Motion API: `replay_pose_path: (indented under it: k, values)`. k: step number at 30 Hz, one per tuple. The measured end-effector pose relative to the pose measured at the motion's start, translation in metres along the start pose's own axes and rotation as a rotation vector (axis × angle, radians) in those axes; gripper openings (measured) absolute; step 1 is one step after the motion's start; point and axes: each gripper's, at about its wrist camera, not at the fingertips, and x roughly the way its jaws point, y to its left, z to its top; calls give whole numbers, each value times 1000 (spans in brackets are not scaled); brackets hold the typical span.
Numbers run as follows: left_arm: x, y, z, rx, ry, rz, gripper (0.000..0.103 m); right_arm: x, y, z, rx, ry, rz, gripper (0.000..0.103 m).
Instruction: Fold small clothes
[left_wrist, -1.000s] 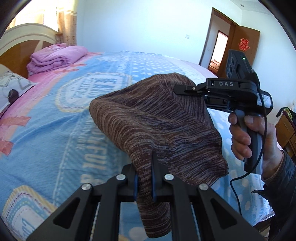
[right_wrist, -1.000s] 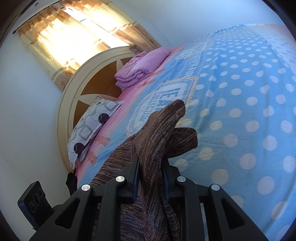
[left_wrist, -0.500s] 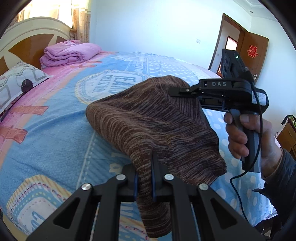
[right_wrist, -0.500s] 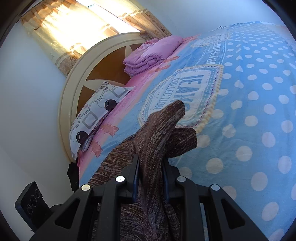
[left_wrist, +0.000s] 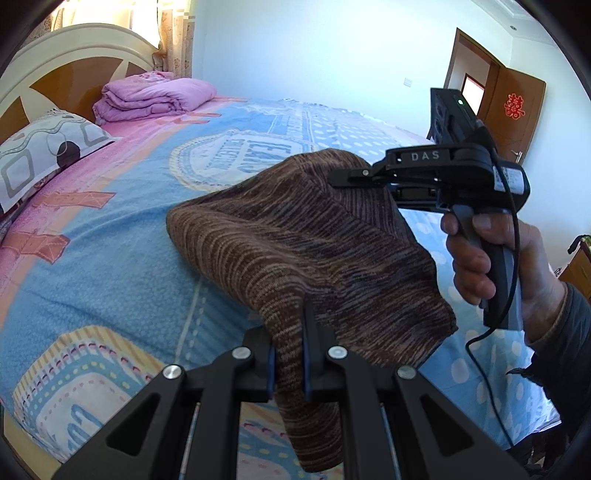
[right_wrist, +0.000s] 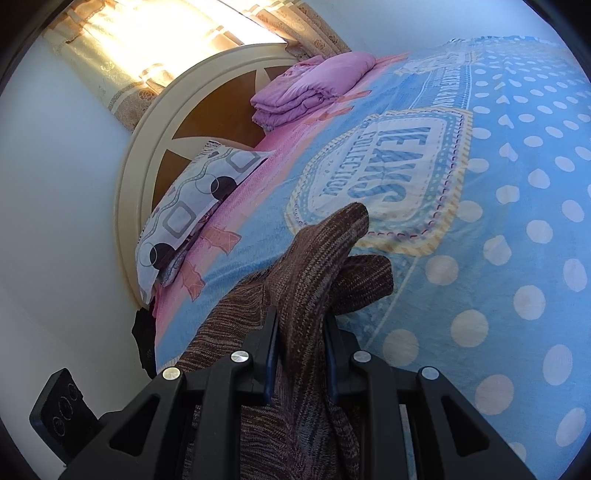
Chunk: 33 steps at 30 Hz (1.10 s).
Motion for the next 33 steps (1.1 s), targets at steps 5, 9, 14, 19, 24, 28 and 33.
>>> replay_pose_path:
  k: [5,9,14,19,24,28,33]
  values:
    - [4,8,-9,-5,15,10,11,14,1,-1,2,23,8,21]
    - [6,11,-14,-12,28,8,11,22,0,-4,4,34,8,21]
    - [10,16,-19,-27,38,-1,11,30,-4,-3,19,44,-2,21]
    - [19,16,-29,-36,66,3,11,35,-11,-4,25,53,-27,21]
    - [24,19,-33,-43,71,11,20,41,-20,-7,32,58,-62,22]
    - [18,9,-34,16,63,77,33,50,-35,-13,53,78,-98,23]
    - [-15,-10,-28,101,-18,123,58,31,-27,-18,35,16,-99,32]
